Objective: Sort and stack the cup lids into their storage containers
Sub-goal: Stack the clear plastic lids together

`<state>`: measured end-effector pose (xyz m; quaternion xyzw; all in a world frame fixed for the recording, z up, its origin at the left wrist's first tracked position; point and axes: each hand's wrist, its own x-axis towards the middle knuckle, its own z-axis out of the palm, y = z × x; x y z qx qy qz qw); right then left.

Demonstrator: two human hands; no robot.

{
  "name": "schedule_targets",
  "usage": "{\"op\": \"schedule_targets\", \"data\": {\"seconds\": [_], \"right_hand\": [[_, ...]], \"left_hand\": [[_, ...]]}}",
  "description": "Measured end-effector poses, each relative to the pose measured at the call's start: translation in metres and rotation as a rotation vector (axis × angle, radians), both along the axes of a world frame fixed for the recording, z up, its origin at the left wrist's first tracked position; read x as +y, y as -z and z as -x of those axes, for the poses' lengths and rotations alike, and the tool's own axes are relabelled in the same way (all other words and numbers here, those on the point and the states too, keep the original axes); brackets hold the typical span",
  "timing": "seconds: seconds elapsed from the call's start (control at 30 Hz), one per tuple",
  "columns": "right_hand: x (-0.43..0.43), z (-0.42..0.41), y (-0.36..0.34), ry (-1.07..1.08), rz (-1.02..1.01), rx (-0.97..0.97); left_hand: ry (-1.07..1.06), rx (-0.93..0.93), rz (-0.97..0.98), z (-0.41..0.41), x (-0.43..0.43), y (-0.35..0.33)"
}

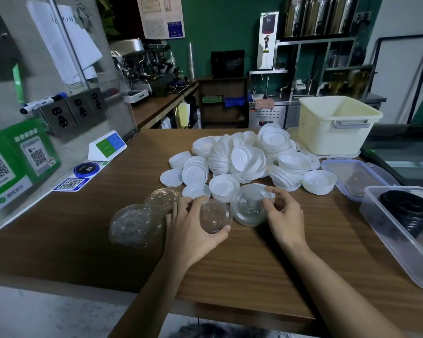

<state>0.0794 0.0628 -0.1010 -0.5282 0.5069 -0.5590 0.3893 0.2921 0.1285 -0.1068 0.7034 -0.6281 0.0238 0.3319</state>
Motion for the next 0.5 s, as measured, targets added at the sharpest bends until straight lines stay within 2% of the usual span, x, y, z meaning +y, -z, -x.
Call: {"op": "schedule_targets", "data": {"seconds": [0.2, 0.5], "right_hand": [[0.001, -0.0013, 0.001, -0.04, 0.054, 0.005], [0.0024, -0.0059, 0.0022, -0.222, 0.139, 0.06]], "left_hand": [[0.073, 0.069, 0.152, 0.0041, 0.0047, -0.0061], [0.295, 0.029, 0.113, 0.007, -0.0007, -0.0054]]}}
